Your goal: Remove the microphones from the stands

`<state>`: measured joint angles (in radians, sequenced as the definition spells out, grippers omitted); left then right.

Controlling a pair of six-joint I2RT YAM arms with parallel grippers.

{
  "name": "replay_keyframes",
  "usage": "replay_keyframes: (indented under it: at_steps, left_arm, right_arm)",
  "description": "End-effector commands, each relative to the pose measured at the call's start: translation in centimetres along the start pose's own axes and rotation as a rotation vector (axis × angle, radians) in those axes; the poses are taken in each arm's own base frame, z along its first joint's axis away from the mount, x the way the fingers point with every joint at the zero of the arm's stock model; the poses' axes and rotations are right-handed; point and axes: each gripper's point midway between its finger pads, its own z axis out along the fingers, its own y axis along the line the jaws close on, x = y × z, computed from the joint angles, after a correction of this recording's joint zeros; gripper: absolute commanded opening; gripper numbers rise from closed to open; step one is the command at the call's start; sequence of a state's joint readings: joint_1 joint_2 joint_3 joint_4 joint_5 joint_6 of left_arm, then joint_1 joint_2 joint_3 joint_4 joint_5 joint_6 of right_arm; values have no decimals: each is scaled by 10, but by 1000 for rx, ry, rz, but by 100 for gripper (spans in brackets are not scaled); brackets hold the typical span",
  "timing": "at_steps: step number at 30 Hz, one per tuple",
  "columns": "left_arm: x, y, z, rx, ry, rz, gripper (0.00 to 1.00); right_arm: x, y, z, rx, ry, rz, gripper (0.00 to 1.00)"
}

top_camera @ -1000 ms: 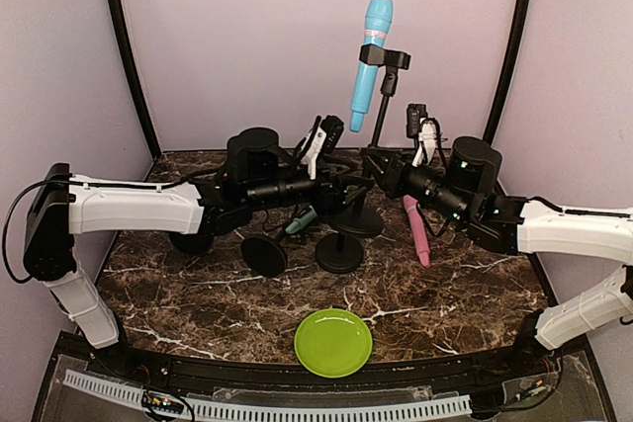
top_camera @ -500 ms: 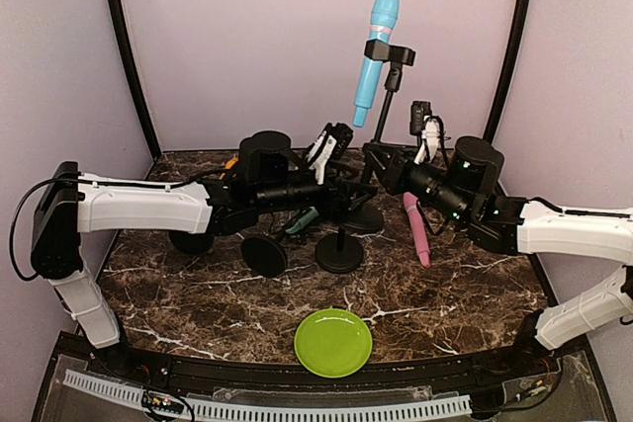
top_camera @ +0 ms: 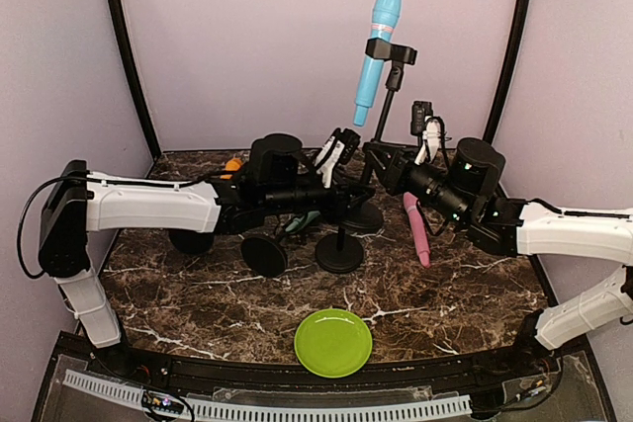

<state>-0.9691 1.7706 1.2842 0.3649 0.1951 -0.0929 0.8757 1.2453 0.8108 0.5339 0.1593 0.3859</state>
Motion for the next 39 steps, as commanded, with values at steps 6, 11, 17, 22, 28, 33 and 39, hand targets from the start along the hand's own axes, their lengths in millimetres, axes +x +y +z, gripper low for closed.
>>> replay_keyframes:
  at_steps: [6, 11, 17, 22, 28, 33, 39]
  left_arm:
    - [-26, -18, -14, 72, -66, 37, 0]
    - [-41, -32, -31, 135, -103, 44, 0]
    - [-56, -67, -60, 313, -159, 53, 0]
    - [-64, -87, -76, 429, -179, 54, 0]
    - [-68, -95, -82, 486, -219, 45, 0]
    - [-69, -84, -75, 416, -222, 41, 0]
    - [-69, -57, -69, 247, -234, 28, 0]
  right_arm:
    - [-55, 17, -16, -111, -145, -45, 0]
    - [-55, 36, -30, -343, -67, -55, 0]
    - [-47, 68, -50, -610, 53, -40, 0]
    - [-46, 92, -67, -770, 113, -20, 0]
    - [-44, 93, -71, -781, 127, -17, 0]
    - [-44, 79, -64, -678, 93, -6, 10]
    - [-44, 61, -58, -560, 60, -2, 55]
